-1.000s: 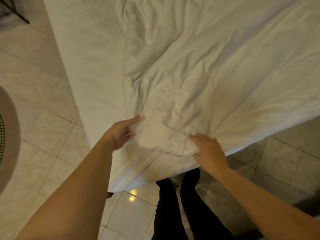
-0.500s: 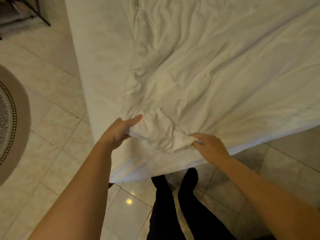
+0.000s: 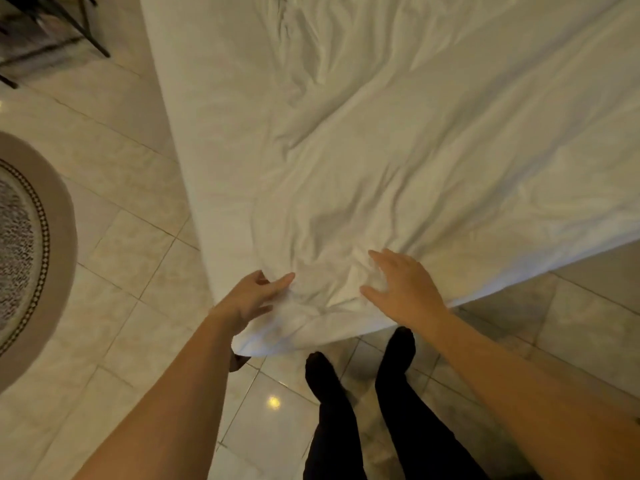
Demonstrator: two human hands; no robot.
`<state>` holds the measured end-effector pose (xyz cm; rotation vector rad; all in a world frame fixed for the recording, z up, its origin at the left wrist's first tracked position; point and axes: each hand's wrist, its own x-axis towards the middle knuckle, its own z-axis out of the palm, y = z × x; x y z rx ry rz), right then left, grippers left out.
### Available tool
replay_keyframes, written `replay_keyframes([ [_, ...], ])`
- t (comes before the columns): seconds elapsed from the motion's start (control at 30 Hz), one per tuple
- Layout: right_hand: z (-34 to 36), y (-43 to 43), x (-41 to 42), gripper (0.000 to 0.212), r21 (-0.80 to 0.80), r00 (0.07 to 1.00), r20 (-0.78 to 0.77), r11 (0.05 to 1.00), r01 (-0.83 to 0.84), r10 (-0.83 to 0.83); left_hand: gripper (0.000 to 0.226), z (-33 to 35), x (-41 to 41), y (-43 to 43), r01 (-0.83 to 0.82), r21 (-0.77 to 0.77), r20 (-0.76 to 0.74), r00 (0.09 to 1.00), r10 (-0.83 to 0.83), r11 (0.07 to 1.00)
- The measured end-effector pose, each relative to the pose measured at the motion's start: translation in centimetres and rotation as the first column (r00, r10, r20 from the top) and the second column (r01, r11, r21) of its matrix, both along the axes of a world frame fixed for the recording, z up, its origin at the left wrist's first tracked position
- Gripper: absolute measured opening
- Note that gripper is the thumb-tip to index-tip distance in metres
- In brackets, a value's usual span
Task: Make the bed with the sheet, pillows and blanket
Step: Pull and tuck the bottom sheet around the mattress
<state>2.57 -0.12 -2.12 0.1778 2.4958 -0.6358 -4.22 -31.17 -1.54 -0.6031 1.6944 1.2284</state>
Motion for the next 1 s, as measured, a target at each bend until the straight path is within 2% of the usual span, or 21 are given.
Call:
replay_keyframes([
  [0.07,-1.2,-0.5,1.1,0.069,0.005,0.998,-0.035,0.999,0.05,-0.05,0.078,-1.0,2.2,1.2,0.088,0.027,-0.036,0.996,-0.087,0.996],
  [0.13,-2.0,-0.8,1.6,0.062,-0.027,0.995,0.039,0.995,0.094,-0.093,0.066,-1.5,3.5,2.5,0.126,0.028,-0.079,0.989,-0.123,0.992],
  [0.2,-2.4,-0.8,1.6,0.058,-0.063,0.986,0.116,0.99,0.129,-0.121,0.069,-2.5,4.4,3.0,0.107,-0.024,-0.151,0.982,-0.109,0.994],
  [0.27,-2.6,-1.0,1.7,0.053,-0.063,0.985,0.125,0.99,0.125,-0.116,0.066,-2.7,4.7,2.9,-0.012,-0.056,-0.216,0.976,0.0,0.998],
  [0.3,-2.4,-1.2,1.6,0.05,-0.06,0.987,0.105,0.99,0.125,-0.118,0.059,-2.4,4.7,2.6,-0.077,-0.02,-0.223,0.972,0.071,0.997],
  [0.37,-1.7,-1.9,1.4,0.046,-0.059,0.987,0.015,0.986,0.158,-0.157,0.042,-0.7,4.2,2.1,-0.193,0.092,-0.185,0.961,0.208,0.977],
  [0.43,-0.5,-3.1,0.8,0.045,-0.073,0.977,-0.114,0.983,0.171,-0.178,0.04,0.9,3.6,0.8,-0.268,0.13,-0.191,0.938,0.289,0.955],
  [0.53,0.7,-5.7,0.1,0.052,-0.064,0.979,-0.185,0.995,0.07,-0.081,0.038,2.0,3.1,-2.9,-0.297,0.006,-0.319,0.904,0.283,0.955],
  [0.63,0.3,-8.4,0.2,0.062,0.07,0.969,-0.223,0.993,-0.096,0.11,0.029,1.6,3.9,-7.6,-0.357,-0.101,-0.418,0.862,0.286,0.928],
  [0.7,-0.4,-9.8,0.6,0.065,0.095,0.966,-0.171,0.979,-0.178,0.193,0.029,0.6,5.4,-10.5,-0.354,-0.178,-0.436,0.865,0.249,0.918],
  [0.8,-1.9,-11.0,2.1,0.068,0.049,0.959,0.05,0.958,-0.281,0.279,0.027,-1.6,8.8,-12.7,-0.293,-0.292,-0.395,0.904,0.165,0.91],
  [0.9,-2.8,-11.2,3.9,0.07,0.021,0.914,0.22,0.935,-0.355,0.342,0.026,-3.5,12.3,-11.8,-0.3,-0.361,-0.371,0.915,0.159,0.883],
  [0.97,-2.7,-10.7,4.3,0.065,-0.02,0.922,0.217,0.946,-0.324,0.321,0.024,-4.3,13.2,-10.9,-0.323,-0.399,-0.378,0.911,0.167,0.858],
  [1.0,-2.6,-10.3,4.2,0.061,-0.02,0.942,0.164,0.955,-0.295,0.294,0.021,-4.5,13.0,-10.6,-0.328,-0.424,-0.395,0.906,0.154,0.844],
])
